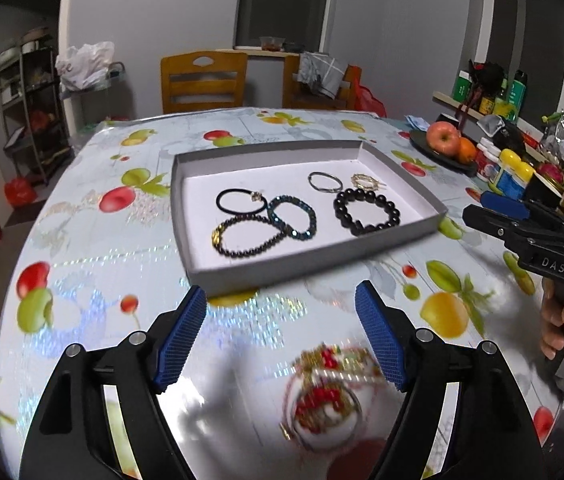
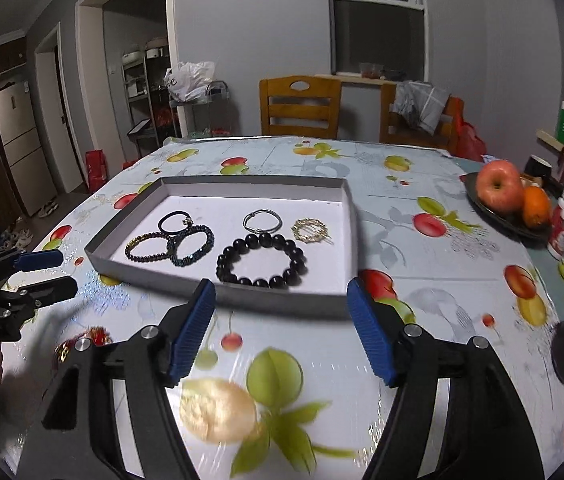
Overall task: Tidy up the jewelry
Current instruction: 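Move both tools back from the tray to the jewelry pile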
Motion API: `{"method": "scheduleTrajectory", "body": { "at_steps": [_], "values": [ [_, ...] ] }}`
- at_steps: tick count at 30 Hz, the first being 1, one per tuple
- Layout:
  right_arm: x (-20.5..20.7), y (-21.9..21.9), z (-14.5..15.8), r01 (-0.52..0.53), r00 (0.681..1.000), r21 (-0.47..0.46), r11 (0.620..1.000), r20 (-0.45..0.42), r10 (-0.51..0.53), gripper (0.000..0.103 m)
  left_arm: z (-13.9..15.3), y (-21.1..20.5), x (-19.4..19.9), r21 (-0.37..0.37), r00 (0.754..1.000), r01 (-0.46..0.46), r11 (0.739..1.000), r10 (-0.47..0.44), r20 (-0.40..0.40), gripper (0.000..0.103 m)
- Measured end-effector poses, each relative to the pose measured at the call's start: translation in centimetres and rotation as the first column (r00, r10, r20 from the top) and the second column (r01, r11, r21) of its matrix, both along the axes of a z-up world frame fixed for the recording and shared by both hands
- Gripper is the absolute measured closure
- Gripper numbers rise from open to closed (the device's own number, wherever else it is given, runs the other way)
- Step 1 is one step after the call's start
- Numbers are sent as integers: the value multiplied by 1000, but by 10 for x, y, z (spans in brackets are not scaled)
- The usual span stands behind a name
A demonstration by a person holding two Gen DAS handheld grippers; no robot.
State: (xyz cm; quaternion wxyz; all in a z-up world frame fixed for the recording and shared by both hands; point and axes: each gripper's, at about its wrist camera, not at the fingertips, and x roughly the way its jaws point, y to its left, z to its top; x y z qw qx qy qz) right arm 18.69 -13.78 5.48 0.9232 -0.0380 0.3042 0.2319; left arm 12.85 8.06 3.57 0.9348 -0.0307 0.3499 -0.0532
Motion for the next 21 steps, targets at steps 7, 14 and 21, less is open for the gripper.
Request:
{"method": "scheduleTrajectory", "body": {
  "at_steps": [7,14,21],
  "values": [
    [-26,-14,-8,12,1000,-6,1000,-7,-12,35,-5,-22,-28,29,1000,24,999,-25,11,25],
    [-37,-24,-18,18,999,-35,999,-38,-20,35,-12,-34,-31,49,999,38,998,-38,-10,25],
    [-38,-32,-30,18,997,-72,997,-79,-24,35,-18,-29,-31,39,999,33,999,-31,-43,25]
  ]
}}
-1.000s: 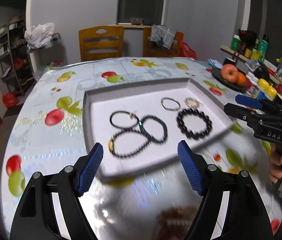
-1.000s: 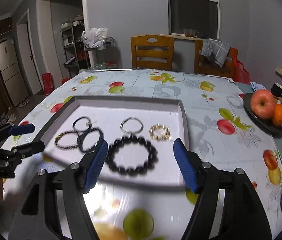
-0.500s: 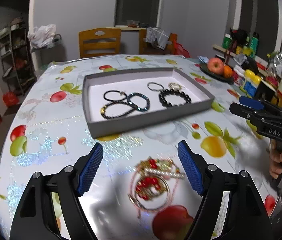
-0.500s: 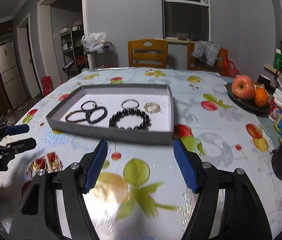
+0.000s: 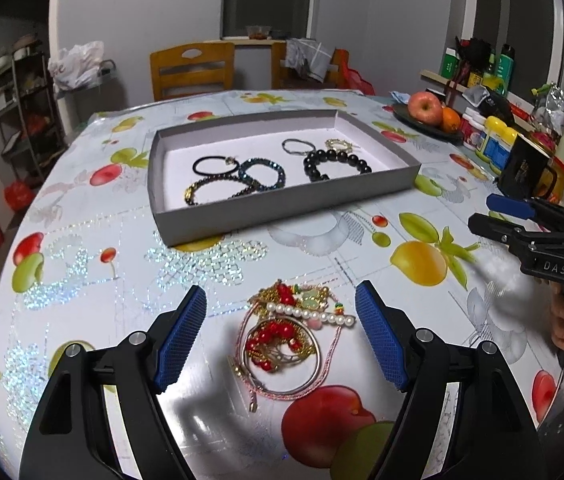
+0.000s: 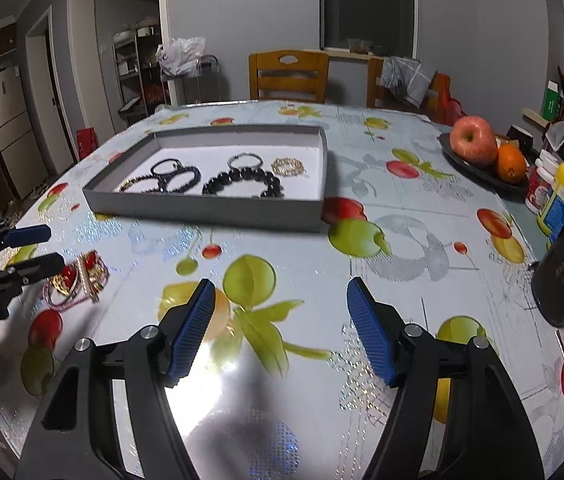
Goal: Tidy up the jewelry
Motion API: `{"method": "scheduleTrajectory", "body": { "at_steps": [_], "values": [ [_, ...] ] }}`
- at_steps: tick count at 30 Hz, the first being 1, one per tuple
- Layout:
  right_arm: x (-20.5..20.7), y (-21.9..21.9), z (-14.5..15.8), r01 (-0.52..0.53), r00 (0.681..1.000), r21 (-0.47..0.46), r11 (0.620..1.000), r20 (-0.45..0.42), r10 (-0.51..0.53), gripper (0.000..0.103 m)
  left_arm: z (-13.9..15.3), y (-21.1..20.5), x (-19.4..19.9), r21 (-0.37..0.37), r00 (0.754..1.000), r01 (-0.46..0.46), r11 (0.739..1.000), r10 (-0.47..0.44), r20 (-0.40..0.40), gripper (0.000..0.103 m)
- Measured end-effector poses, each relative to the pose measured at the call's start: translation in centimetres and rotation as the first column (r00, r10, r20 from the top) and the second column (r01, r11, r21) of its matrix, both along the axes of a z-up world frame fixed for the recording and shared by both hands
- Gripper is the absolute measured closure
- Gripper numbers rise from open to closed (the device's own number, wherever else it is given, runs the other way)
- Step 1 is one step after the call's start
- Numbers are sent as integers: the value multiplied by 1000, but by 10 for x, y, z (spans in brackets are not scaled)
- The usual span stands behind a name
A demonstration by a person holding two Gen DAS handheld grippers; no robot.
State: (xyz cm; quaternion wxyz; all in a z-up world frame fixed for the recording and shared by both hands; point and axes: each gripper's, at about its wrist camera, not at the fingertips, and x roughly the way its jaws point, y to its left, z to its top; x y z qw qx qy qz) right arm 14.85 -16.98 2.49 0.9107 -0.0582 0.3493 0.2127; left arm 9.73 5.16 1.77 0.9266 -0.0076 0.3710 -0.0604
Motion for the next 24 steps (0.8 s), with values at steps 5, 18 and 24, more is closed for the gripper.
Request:
{"method": "scheduleTrajectory", "body": {
  "at_steps": [5,18,24],
  "values": [
    [2,-3,-5,-10,999,-14,1000,-32,10,35,-6,1,0,-2,999,18,1000,-18,-29,26],
    [-4,-8,-17,-54,994,-48,997,-97,49,35,-15,-6,4,-1,993,79,997,-79,-88,28],
    [-6,-22,-19,-32,993,-33,999,-111,28,35,-19,-6,8,8,989,83,997,-81,-123,31]
  ]
}}
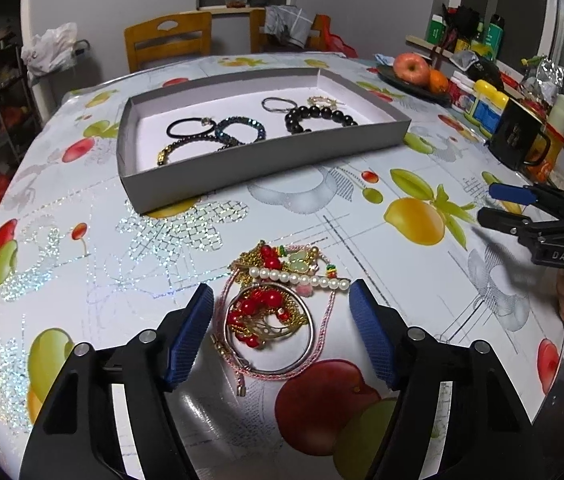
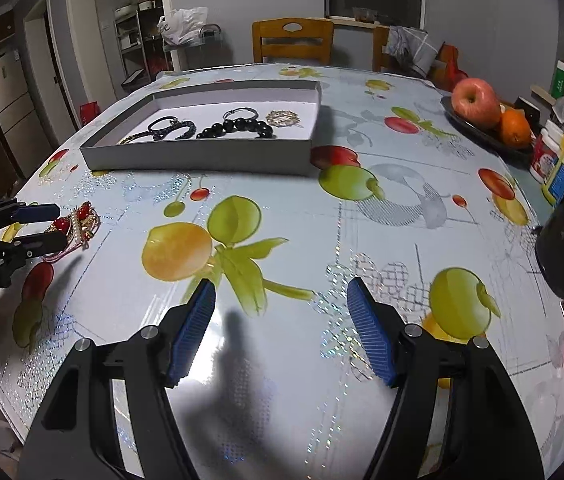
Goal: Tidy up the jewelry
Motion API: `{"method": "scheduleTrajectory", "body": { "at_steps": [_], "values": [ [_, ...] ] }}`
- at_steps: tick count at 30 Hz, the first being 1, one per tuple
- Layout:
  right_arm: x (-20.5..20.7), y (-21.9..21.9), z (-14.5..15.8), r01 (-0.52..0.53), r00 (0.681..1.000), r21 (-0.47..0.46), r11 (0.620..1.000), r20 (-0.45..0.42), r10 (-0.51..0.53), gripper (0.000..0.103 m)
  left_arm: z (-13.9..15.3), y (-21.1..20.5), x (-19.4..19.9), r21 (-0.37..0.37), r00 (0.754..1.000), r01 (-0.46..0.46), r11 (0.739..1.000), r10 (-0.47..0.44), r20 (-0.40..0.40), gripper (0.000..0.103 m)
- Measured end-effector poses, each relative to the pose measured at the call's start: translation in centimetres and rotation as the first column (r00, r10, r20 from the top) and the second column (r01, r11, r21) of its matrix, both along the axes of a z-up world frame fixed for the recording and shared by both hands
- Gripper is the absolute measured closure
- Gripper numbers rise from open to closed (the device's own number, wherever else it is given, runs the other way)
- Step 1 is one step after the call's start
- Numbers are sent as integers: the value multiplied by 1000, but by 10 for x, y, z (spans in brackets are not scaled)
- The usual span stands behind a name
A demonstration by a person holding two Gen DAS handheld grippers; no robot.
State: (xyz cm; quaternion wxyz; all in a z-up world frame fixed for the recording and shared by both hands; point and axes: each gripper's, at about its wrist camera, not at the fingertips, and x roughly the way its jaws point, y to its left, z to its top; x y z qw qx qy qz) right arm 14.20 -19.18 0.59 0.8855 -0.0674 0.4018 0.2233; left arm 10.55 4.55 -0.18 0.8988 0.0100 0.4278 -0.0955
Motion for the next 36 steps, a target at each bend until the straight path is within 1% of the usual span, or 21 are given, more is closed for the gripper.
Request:
{"method": "scheduleTrajectory", "body": {
  "at_steps": [7,9,11,13,14,16,23,27,31,33,34,35,36],
  "values": [
    [-2,-7,1,2,1000,12,1000,-8,-2,35,-4,3,-1,9,1000,-1,1000,1,-22,31],
    [-3,-6,2,-6,1000,17,1000,-6,6,35,-4,4,-2,7,1000,0,1000,0,-22,34],
    [-4,-3,4,-14,1000,21,1000,-4,14,35,-3,5,-4,6,1000,3,1000,-3,-19,52],
    [-6,1,6,-25,1000,23,999,1,25,35,-2,9,-6,-10,1000,5,1000,-5,-21,60],
    [-7,4,7,-32,999,25,999,5,32,35,-2,11,-6,-16,1000,5,1000,-5,-26,72],
    [-8,11,11,-49,999,26,998,13,49,35,-1,15,-9,-29,1000,6,1000,-7,-26,77],
    [-12,49,15,-137,991,30,990,14,137,35,4,22,-20,-56,1000,17,998,-17,-7,82],
    [-16,76,12,-197,980,19,980,4,197,35,5,26,-22,-75,1000,25,997,-25,0,82],
    [-19,94,10,-233,972,10,972,-5,233,35,2,28,-22,-74,1000,23,997,-23,0,81],
    [-21,99,10,-241,970,6,970,-7,241,35,1,28,-22,-67,1000,18,998,-18,2,77],
    [-22,100,10,-244,970,4,970,-7,244,35,2,27,-22,-50,1000,15,999,-15,12,70],
    [-22,101,10,-246,969,2,969,-6,246,35,3,24,-22,-28,1000,17,999,-16,20,67],
    [-23,101,11,-247,969,1,969,-6,247,35,4,22,-22,-14,1000,21,1000,-20,23,66]
  ]
}}
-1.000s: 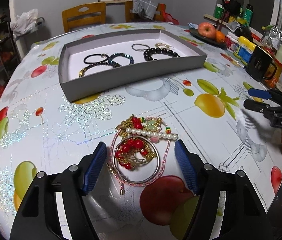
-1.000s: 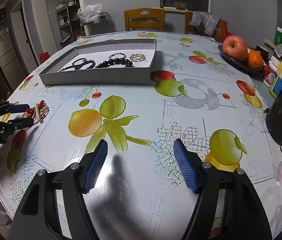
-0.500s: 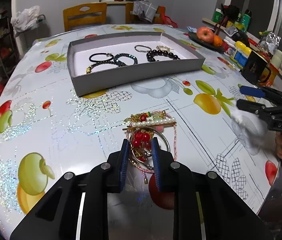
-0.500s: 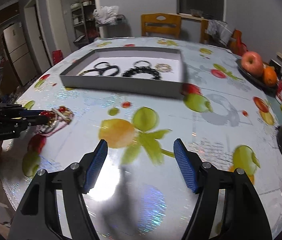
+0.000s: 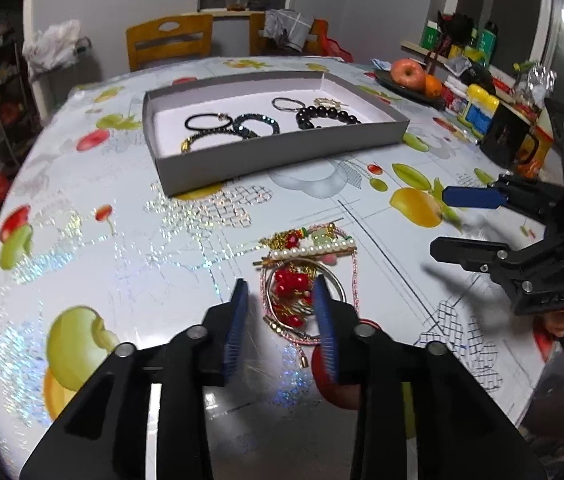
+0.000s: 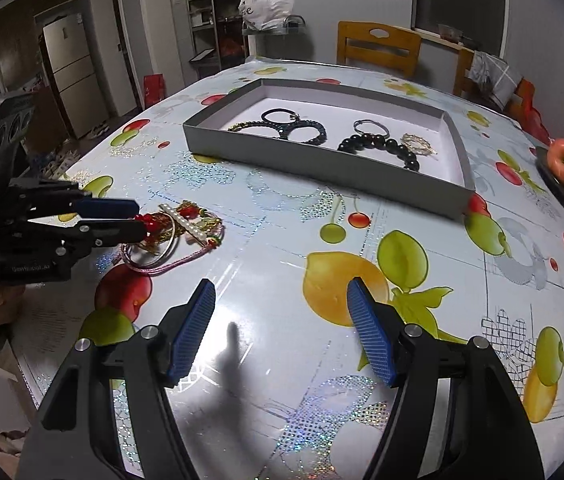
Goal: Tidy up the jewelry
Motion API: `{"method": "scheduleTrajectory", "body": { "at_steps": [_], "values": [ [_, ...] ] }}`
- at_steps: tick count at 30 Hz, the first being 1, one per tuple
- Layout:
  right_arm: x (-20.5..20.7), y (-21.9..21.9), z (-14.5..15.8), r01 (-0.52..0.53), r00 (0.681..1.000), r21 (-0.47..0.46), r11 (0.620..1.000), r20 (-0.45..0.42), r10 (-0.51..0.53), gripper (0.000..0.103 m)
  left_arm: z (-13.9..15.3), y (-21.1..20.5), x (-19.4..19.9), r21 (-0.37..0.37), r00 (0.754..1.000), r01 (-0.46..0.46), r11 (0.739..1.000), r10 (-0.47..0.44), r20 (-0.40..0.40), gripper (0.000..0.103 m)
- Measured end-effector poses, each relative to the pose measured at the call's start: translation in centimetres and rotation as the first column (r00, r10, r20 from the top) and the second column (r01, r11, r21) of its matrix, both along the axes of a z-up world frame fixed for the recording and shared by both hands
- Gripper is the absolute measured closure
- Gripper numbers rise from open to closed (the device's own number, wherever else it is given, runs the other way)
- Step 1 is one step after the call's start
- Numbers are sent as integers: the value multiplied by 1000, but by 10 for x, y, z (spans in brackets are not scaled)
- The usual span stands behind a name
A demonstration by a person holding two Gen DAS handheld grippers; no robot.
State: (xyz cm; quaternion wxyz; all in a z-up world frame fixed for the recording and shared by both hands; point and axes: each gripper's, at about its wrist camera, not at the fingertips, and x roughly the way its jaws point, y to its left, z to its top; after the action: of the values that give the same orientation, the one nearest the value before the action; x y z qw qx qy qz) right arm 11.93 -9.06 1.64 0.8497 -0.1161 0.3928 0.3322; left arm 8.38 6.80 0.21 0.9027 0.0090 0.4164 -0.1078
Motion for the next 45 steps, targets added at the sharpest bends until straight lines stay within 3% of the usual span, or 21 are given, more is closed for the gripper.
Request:
{"method": "scheduleTrajectory", "body": {
  "at_steps": [4,7,9,10,16,25,36,45],
  "values": [
    [-2,2,3,-4,1000,5,1000,4,4,35,-2,-7,6,34,1000,22,999,-22,-6,64],
    [-2,3,4,-6,1000,8,1000,4,6,35,-2,-7,6,27,999,35,999,-35,-5,80],
    [-1,4,4,-8,1000,8,1000,3,8,35,4,-5,2,10,999,36,999,-36,20,85],
    [-1,5,4,-10,1000,11,1000,1,10,35,7,-4,1,-6,999,39,999,-38,24,91],
    [1,12,3,-23,1000,28,999,-15,24,35,25,5,-4,-96,997,46,994,-39,74,95],
    [2,20,4,-52,998,82,995,-43,55,36,32,9,-1,-298,990,144,944,-133,57,95],
    [-3,26,1,-70,996,70,995,-48,73,36,6,17,7,-279,995,84,957,-94,-24,94],
    [-10,43,-1,-117,991,69,991,-50,121,36,10,26,-1,-256,997,74,964,-79,-8,94]
  ]
}}
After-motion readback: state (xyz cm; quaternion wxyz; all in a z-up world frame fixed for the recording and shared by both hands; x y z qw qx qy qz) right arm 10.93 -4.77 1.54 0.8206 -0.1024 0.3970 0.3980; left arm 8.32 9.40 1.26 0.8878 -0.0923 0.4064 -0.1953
